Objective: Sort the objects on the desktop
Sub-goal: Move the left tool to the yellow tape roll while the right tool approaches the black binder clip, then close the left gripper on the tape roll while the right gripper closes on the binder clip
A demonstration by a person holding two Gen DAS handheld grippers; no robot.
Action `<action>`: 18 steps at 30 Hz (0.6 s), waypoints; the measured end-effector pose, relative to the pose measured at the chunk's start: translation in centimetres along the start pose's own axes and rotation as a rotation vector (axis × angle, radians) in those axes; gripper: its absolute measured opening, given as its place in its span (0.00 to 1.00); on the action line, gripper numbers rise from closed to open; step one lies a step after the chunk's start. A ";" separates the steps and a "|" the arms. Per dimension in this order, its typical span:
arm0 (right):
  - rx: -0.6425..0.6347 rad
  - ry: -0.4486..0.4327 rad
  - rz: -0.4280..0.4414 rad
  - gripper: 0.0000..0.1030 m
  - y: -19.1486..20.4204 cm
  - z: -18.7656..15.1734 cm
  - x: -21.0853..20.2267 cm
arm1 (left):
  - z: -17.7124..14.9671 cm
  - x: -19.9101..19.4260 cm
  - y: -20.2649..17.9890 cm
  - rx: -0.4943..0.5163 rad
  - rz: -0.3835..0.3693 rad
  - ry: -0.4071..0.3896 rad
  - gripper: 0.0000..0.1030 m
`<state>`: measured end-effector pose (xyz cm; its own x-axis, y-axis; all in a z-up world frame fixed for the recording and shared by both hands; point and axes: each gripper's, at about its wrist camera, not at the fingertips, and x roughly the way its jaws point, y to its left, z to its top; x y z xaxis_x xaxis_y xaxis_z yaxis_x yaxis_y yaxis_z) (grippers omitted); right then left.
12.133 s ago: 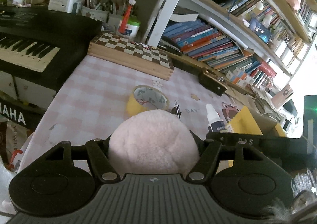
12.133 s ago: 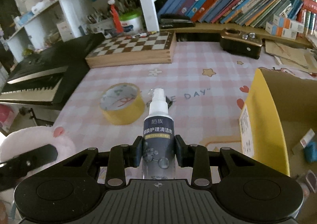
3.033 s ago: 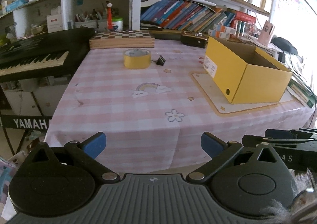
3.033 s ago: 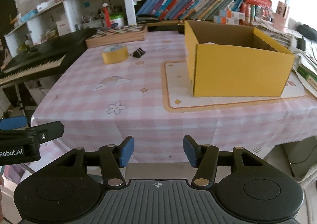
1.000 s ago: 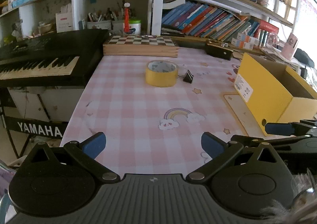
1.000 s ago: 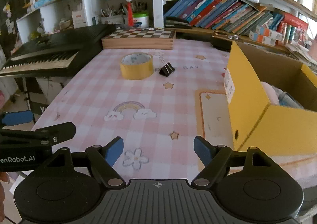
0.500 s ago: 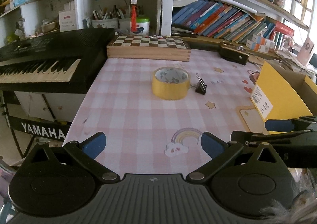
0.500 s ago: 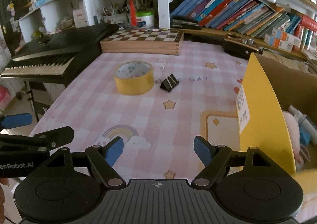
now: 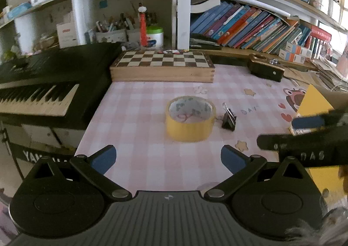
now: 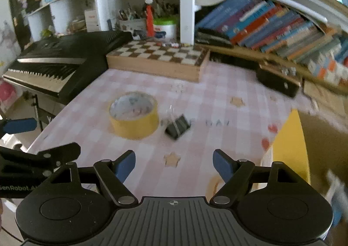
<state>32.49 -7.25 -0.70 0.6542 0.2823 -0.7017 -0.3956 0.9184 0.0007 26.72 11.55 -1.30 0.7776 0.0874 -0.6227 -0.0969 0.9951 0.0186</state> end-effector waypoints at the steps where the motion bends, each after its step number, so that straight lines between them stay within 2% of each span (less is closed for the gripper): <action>1: -0.015 -0.002 0.002 0.78 -0.3 0.5 0.3 | 0.3 0.5 0.0 0.008 -0.005 0.000 1.00; 11: -0.164 0.078 0.024 0.78 -2.1 3.3 4.1 | 2.4 5.7 -0.4 0.043 -0.065 0.024 1.00; 18: -0.233 0.138 0.034 0.78 -2.3 3.9 6.2 | 3.0 8.9 -0.7 0.049 -0.069 0.037 1.00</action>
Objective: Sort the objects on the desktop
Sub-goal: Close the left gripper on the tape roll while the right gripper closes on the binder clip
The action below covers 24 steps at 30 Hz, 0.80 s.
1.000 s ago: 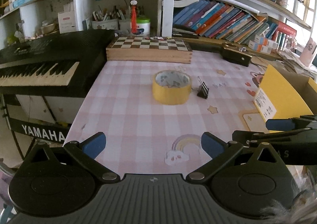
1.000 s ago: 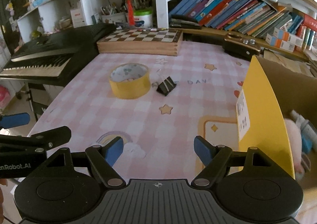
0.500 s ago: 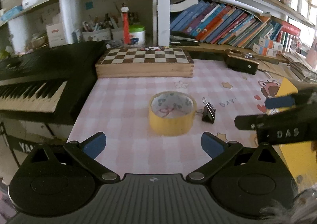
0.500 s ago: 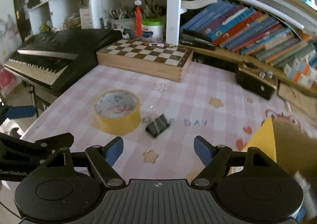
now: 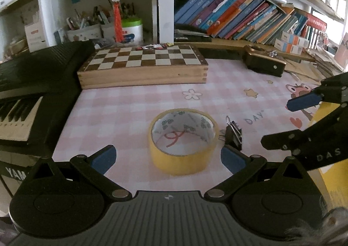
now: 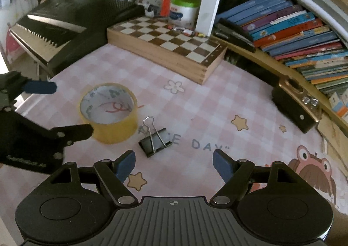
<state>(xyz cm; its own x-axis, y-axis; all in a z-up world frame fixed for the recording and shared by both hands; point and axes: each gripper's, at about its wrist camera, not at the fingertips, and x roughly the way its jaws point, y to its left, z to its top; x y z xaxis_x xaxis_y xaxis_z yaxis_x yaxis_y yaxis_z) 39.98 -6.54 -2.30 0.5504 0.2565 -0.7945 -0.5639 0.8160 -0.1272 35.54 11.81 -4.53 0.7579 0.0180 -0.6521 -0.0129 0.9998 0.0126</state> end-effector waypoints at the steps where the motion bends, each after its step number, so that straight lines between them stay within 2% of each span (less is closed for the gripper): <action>1: -0.007 0.003 -0.001 0.78 0.0 0.1 0.2 | 0.1 0.4 0.0 -0.003 0.002 -0.003 1.00; 16: -0.078 0.071 0.034 0.78 -0.1 1.2 2.8 | 1.4 5.9 -0.6 0.011 -0.066 0.062 1.00; 18: -0.090 0.082 0.040 0.78 0.0 1.3 3.4 | 1.4 6.8 -0.5 -0.004 -0.075 0.091 0.98; 19: -0.097 0.087 0.045 0.78 0.1 1.4 3.7 | 1.4 7.0 -0.3 -0.017 -0.087 0.109 0.88; 24: -0.158 0.089 0.106 0.78 0.7 2.3 5.2 | 1.4 5.8 1.4 -0.074 -0.061 0.132 0.87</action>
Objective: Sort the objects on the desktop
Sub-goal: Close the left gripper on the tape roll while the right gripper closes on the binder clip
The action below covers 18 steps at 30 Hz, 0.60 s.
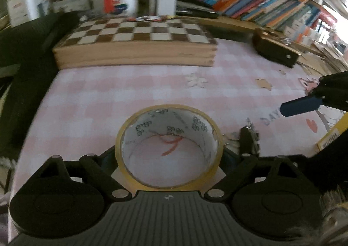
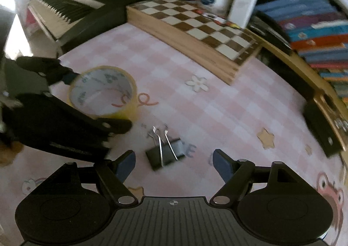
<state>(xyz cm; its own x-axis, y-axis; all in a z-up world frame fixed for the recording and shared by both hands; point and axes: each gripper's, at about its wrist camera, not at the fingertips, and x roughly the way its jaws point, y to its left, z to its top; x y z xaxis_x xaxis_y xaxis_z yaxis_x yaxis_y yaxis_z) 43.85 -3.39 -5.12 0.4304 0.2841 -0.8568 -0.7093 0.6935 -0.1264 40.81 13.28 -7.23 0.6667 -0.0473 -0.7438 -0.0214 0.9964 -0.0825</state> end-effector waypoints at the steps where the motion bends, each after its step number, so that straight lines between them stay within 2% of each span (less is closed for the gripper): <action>1: -0.020 0.005 0.009 0.78 0.1 0.2 0.4 | -0.1 -0.8 0.5 -0.014 -0.006 -0.013 0.87; 6: -0.117 0.056 0.064 0.77 0.0 1.2 2.1 | -1.1 -4.9 2.5 -0.079 -0.014 -0.065 0.87; 13: -0.159 0.103 0.150 0.71 -0.9 1.6 3.2 | -3.9 -9.0 4.1 -0.181 -0.009 -0.090 0.87; 16: -0.130 0.115 0.206 0.55 -1.3 1.7 3.3 | -4.9 -10.0 4.6 -0.216 -0.002 -0.091 0.87; 18: -0.121 0.109 0.213 0.40 -1.3 1.8 3.1 | -5.3 -10.7 4.8 -0.237 -0.002 -0.097 0.87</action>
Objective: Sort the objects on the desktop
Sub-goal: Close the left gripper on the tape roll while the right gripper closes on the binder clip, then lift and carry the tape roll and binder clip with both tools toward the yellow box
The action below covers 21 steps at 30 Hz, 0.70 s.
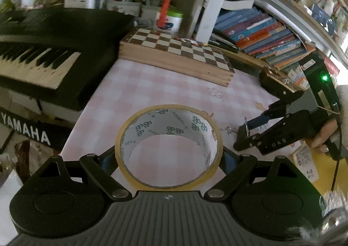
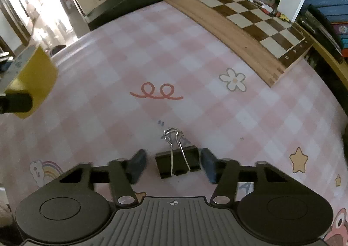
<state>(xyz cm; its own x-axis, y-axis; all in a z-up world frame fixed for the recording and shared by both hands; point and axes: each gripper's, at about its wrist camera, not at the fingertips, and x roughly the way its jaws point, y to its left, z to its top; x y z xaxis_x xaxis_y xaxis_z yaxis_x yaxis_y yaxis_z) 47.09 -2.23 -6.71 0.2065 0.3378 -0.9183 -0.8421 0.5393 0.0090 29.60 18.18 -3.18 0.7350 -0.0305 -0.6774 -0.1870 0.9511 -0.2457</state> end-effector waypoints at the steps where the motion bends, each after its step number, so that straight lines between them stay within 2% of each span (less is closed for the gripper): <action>1: 0.005 -0.001 0.001 0.40 0.1 0.0 -0.1 | -0.1 -0.3 0.0 -0.006 -0.001 -0.006 0.87; 5: 0.032 -0.016 -0.026 0.40 0.5 0.0 -0.4 | -0.1 -1.5 -0.1 -0.008 -0.012 -0.030 0.87; 10: 0.120 -0.090 -0.058 0.40 1.2 -0.4 -2.4 | 0.0 -2.9 -0.9 0.014 -0.037 -0.060 0.87; 14: 0.186 -0.150 -0.075 0.40 2.1 -1.3 -4.9 | 0.0 -4.5 -1.5 0.030 -0.063 -0.082 0.87; 21: 0.282 -0.305 -0.118 0.40 6.3 -3.3 -10.4 | -0.7 -8.2 -2.0 0.050 -0.107 -0.130 0.87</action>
<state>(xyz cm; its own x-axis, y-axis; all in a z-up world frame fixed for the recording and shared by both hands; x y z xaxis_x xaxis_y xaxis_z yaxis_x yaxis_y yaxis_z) 38.02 -4.91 1.61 0.4669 0.4509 -0.7607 -0.6431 0.7636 0.0579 23.49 16.33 2.33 0.8276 -0.0952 -0.5532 -0.0729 0.9589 -0.2742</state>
